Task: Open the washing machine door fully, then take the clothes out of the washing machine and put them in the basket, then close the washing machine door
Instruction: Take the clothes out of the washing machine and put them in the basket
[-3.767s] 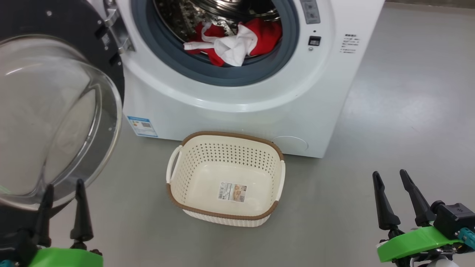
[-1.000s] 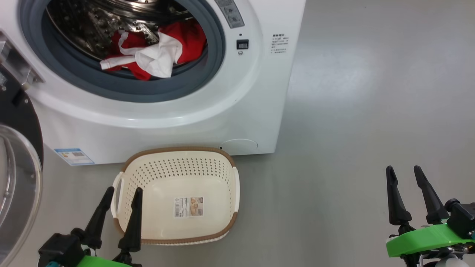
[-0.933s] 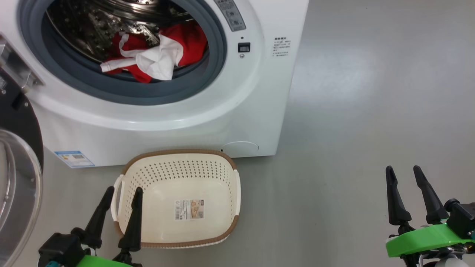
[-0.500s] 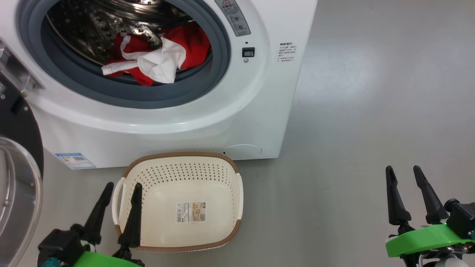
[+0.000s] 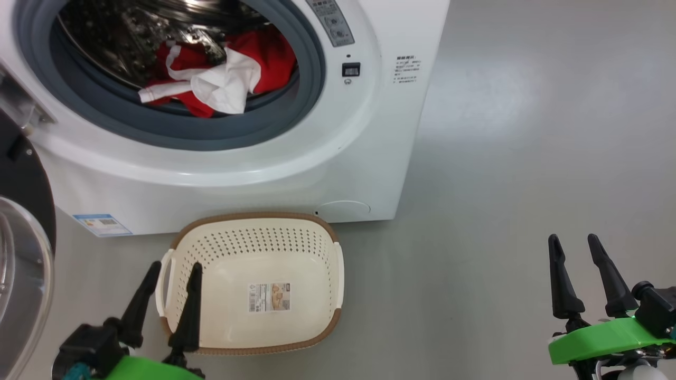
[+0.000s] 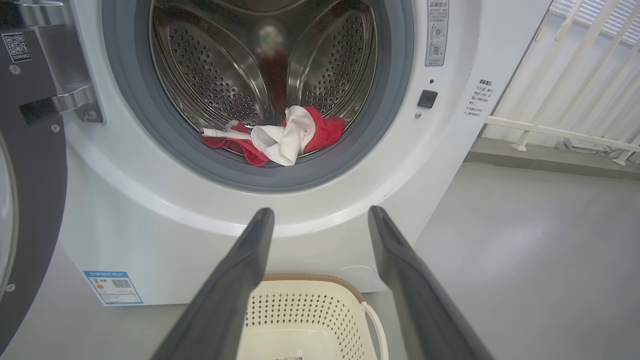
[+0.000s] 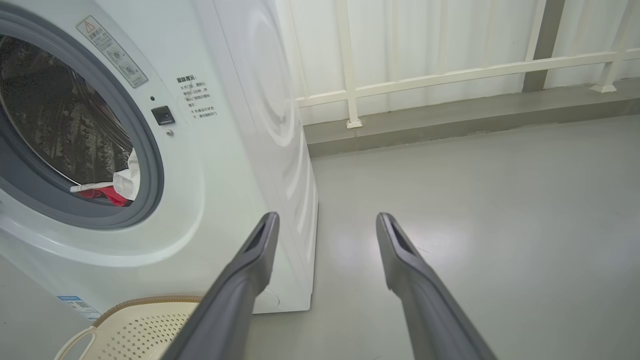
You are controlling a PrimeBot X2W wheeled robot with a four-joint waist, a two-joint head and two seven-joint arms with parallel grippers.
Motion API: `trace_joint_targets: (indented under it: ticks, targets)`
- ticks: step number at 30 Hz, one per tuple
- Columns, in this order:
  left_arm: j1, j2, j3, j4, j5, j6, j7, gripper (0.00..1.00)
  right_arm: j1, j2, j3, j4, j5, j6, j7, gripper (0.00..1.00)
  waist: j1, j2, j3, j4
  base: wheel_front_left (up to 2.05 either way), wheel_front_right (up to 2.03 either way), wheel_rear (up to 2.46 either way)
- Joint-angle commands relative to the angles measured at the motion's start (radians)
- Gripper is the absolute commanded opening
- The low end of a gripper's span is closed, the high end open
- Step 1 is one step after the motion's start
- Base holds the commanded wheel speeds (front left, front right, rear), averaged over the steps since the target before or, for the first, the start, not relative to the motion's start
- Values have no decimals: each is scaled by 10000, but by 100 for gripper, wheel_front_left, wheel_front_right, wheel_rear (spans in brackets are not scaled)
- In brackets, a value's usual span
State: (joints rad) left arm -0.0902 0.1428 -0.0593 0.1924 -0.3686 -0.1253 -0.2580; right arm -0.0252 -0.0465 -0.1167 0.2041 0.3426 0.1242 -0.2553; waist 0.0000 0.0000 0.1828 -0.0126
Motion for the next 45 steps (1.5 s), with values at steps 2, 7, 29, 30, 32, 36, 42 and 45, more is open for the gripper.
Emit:
trace_joint_targets:
  ticks: [2,7,29,30,32,36,42,45]
  targets:
    - [-665,88,429,-15,221,-54,-38,100,-371,-58,262,-274,27,65,-65,100,0,0,278,-100,0,0,0]
    - [-1782,104,198,539,591,-54,-38,100,-624,-49,291,-323,88,65,-65,100,0,0,828,-246,0,0,0]
    - [-9870,483,-439,6682,2063,126,73,100,-2105,-38,578,-494,988,65,-65,100,0,0,3640,-1298,0,0,0]
    - [-10174,518,-481,6951,2100,125,93,100,-2157,-38,597,-493,1018,65,-65,100,0,0,3731,-1329,0,0,0]
    - [-10724,595,-551,7451,2183,173,111,100,-2254,-38,640,-495,1068,65,-65,100,0,0,3889,-1391,0,0,0]
    - [-11669,804,-693,8406,2365,336,163,100,-2421,-38,749,-507,1187,65,-65,100,0,0,4149,-1551,0,0,0]
    - [-12558,1086,-865,9342,2538,449,149,100,-2532,-38,884,-533,1345,65,-65,100,0,0,4422,-1791,0,0,0]
    - [-13041,1266,-983,9741,2649,521,138,100,-2550,-38,957,-546,1419,65,-65,100,0,0,4591,-1930,0,0,0]
